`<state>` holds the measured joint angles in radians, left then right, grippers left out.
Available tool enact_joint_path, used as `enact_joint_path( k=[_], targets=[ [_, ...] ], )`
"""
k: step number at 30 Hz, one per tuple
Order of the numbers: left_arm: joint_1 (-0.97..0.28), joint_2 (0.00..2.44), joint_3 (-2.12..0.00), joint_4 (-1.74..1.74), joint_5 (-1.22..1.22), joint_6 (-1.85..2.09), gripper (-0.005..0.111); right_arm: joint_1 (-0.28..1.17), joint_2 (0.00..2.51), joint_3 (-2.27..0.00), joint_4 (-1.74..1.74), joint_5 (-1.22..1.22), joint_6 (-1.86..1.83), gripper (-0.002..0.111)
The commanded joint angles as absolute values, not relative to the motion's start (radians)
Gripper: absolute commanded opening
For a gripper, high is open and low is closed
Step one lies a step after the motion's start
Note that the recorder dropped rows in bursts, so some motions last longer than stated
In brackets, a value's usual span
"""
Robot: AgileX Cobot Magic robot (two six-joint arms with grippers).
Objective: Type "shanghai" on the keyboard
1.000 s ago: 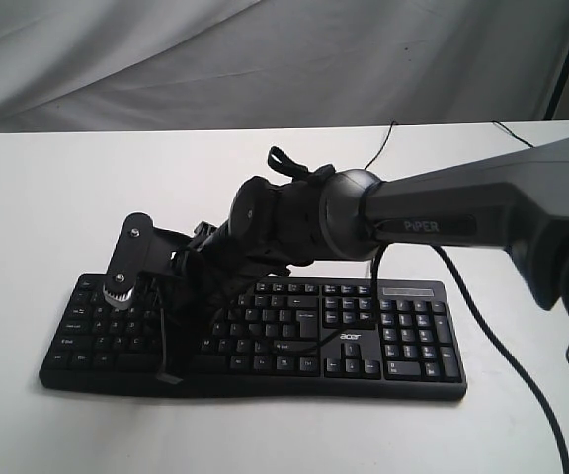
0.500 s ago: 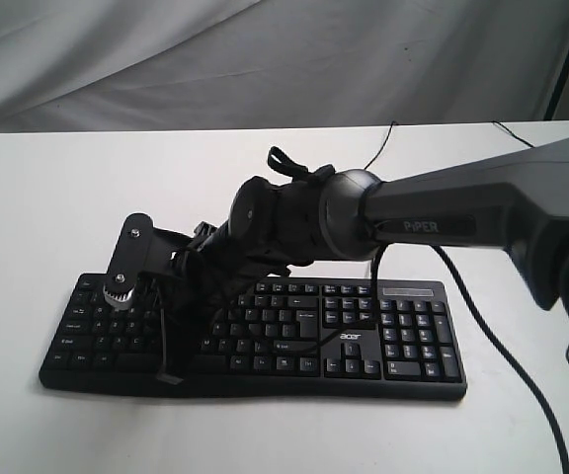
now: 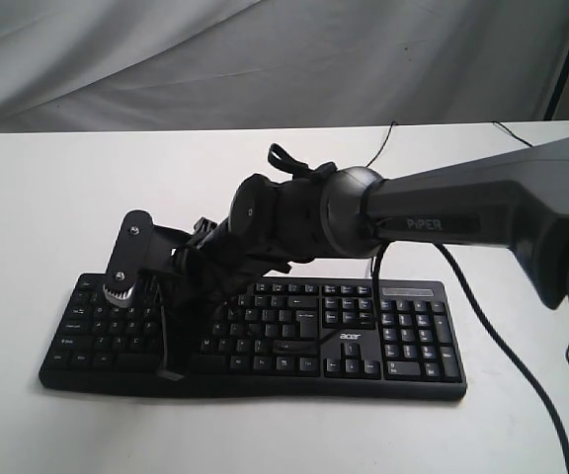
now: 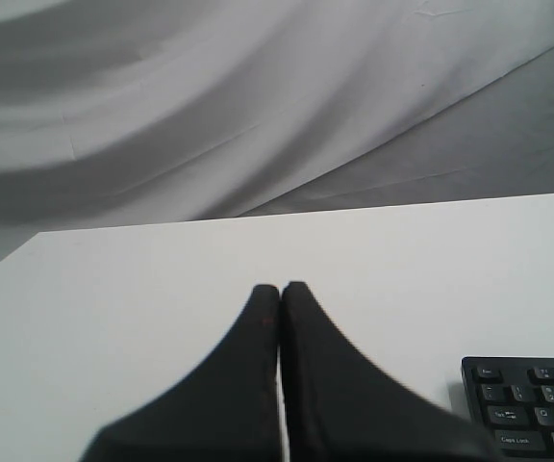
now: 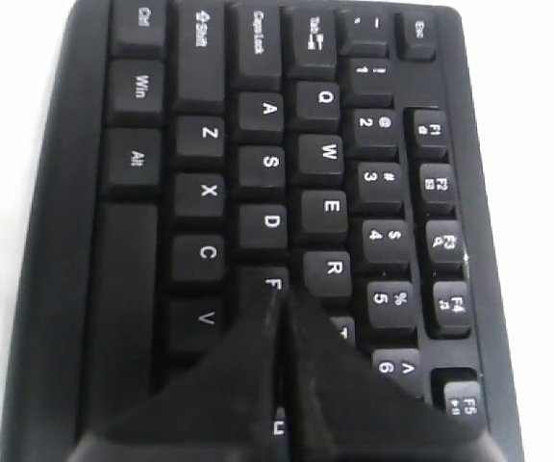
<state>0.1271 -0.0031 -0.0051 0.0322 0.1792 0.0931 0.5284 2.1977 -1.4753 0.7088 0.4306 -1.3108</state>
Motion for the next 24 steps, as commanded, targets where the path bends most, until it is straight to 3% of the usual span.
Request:
enact_joint_path(
  k=[1,24],
  targets=[
    [0.123,0.0,0.0,0.032,0.174,0.09,0.001,0.521,2.169,-1.479,0.702,0.432,-1.305,0.0],
    [0.123,0.0,0.0,0.032,0.174,0.09,0.001,0.467,2.169,-1.479,0.713,0.546,-1.301,0.0]
  ],
)
